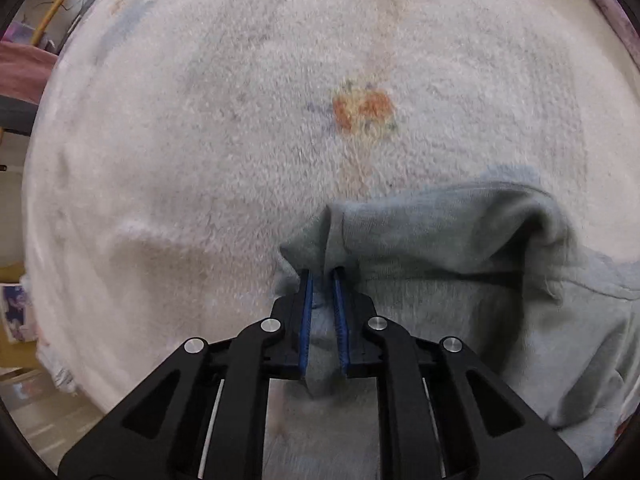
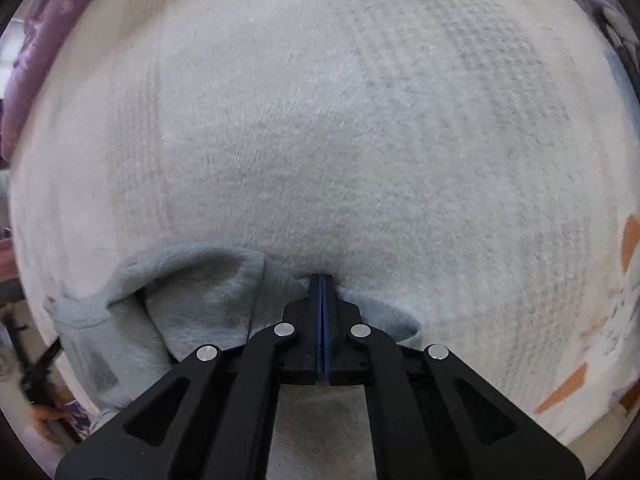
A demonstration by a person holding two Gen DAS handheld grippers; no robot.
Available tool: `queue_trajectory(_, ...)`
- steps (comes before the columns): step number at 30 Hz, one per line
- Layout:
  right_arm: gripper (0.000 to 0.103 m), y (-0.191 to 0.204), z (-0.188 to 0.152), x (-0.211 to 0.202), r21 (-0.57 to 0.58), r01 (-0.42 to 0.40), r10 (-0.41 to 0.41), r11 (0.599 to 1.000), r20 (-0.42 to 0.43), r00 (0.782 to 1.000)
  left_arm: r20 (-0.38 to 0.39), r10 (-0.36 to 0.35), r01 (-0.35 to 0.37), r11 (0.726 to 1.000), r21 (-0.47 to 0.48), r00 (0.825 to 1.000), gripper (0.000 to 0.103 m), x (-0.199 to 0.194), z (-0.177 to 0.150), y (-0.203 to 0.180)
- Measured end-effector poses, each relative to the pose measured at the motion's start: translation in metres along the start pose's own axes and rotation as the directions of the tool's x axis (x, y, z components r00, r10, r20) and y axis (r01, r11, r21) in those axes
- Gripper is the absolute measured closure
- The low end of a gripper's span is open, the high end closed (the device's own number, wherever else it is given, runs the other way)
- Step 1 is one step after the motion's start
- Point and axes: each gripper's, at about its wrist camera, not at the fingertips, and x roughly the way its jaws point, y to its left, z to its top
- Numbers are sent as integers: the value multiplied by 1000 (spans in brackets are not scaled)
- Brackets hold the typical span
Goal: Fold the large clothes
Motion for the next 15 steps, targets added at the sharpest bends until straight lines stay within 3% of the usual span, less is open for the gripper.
queue_trajectory(2,100,-1,-4,-19,34,44,-45,998,31,999,-7,-9,9,1000,0,1000,91,-14,3,1)
queue_trajectory(4,101,3,-16,-46,-5,72,-71,997,108,992,40,-30,31,1000,-6,999,91,-37,-1,8)
queue_trajectory(6,101,2,-31,-62,-2,42,-41,999,126,991,66,-47,47,999,-4,997,91,-56,-12,16)
queue_trajectory(8,100,1,-49,-68,12,29,-31,999,118,993,36,-64,64,998,-18,997,90,-56,-28,23)
queue_trajectory(11,97,-9,-77,-49,42,6,-8,999,53,999,-51,-92,90,995,-48,994,90,-27,-59,28)
queue_trajectory(13,97,-19,-101,-8,75,74,-71,994,-50,996,-122,-70,63,996,-67,990,91,5,-86,29)
queue_trajectory(14,100,-23,-111,5,84,90,-83,992,-73,994,-92,-72,64,995,-77,993,91,4,-95,30)
queue_trajectory(15,101,-27,-123,11,96,75,-72,993,-37,997,-77,-59,53,995,-83,995,90,0,-102,29)
